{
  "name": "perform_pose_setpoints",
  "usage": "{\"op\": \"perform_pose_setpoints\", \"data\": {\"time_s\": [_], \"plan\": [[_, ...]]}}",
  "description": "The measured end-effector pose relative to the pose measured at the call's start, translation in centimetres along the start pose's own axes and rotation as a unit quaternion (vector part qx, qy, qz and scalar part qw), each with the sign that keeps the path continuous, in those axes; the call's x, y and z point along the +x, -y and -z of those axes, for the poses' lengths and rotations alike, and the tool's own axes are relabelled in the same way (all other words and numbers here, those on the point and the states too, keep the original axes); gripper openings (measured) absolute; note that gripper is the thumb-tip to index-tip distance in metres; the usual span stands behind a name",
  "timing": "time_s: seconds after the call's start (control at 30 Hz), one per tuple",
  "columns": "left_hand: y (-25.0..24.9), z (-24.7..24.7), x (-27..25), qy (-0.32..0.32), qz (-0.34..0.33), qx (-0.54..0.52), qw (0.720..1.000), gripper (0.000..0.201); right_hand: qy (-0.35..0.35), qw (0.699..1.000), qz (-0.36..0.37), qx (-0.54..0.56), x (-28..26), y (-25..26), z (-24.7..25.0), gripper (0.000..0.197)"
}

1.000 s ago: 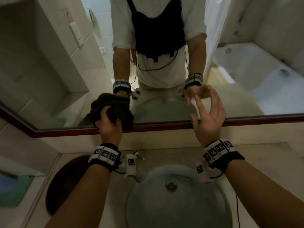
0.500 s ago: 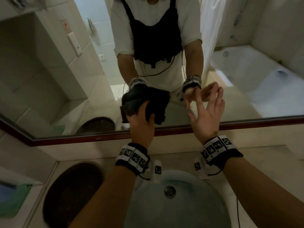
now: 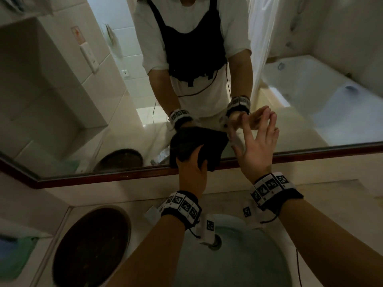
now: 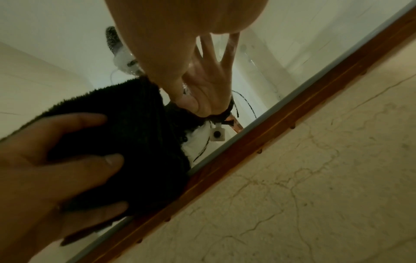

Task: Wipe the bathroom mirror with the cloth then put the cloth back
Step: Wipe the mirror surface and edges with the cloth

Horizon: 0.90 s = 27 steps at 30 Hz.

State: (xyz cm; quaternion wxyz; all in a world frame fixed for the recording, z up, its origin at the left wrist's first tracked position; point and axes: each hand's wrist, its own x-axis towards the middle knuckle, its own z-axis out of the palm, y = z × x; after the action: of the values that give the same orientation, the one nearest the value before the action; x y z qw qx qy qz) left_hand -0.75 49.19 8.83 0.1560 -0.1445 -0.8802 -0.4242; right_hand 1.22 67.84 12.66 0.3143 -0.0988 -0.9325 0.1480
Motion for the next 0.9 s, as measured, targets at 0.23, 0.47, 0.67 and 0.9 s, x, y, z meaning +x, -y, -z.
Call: {"op": "perform_pose_setpoints", "data": {"time_s": [0.23, 0.47, 0.67, 0.9], "plan": [[2.6, 1.5, 0.0, 0.001, 0.017, -0.004, 1.0, 0.048, 0.025, 1.0, 0.003, -0.017, -0.3, -0.2, 0.0, 0.096], [7.1, 7.8, 0.8, -0.102, 0.102, 0.006, 0.99, 0.046, 0.029, 0.999, -0.017, 0.011, -0.6, 0.4, -0.4, 0.099], [7.6, 8.7, 1.1, -0.138, 0.113, 0.001, 0.984, 0.042, 0.039, 0.996, -0.054, 0.058, -0.9, 2.1, -0.7, 0.102], [5.6, 6.6, 0.5, -0.078, 0.098, 0.007, 0.992, 0.048, 0.032, 0.996, -0.062, 0.063, -1.7, 3.7, -0.8, 0.103]]}}
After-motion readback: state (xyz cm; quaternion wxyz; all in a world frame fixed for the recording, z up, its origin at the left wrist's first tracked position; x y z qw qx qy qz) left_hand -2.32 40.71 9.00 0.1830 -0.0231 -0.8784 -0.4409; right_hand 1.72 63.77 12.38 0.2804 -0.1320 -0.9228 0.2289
